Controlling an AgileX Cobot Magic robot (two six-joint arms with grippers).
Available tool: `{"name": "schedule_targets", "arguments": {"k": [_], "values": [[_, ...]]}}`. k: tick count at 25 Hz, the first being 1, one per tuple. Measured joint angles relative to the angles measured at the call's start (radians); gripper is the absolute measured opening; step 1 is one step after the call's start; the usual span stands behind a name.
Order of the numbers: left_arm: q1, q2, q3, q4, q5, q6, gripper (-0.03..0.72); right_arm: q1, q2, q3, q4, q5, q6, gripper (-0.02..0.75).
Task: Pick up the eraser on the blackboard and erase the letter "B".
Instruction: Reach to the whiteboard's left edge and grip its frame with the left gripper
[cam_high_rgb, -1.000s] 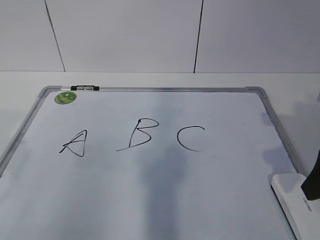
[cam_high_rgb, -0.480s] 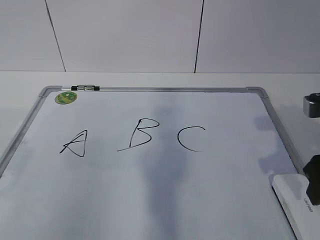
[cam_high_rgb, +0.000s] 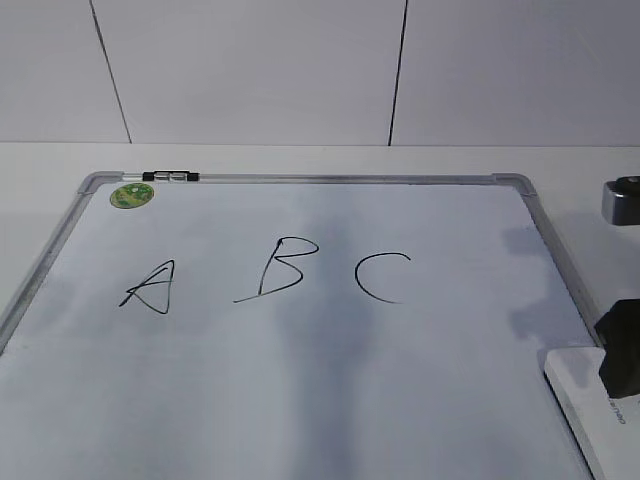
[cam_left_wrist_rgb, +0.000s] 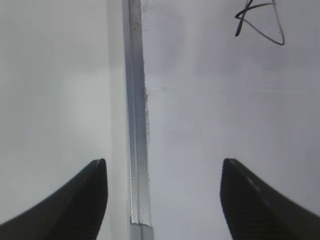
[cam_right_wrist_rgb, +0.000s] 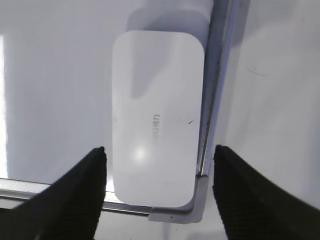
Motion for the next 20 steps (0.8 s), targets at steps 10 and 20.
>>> {"name": "schedule_targets", "arguments": {"k": [10, 20], "values": [[0.0, 0.221, -0.001, 0.0, -0.14, 0.004, 0.53, 0.0, 0.0, 0.0, 0.012, -0.01, 0.003, 0.524], [0.0, 0.378, -0.087, -0.041, -0.161, 0.061, 0.53, 0.0, 0.002, 0.0, 0.004, -0.028, -0.023, 0.671]]}}
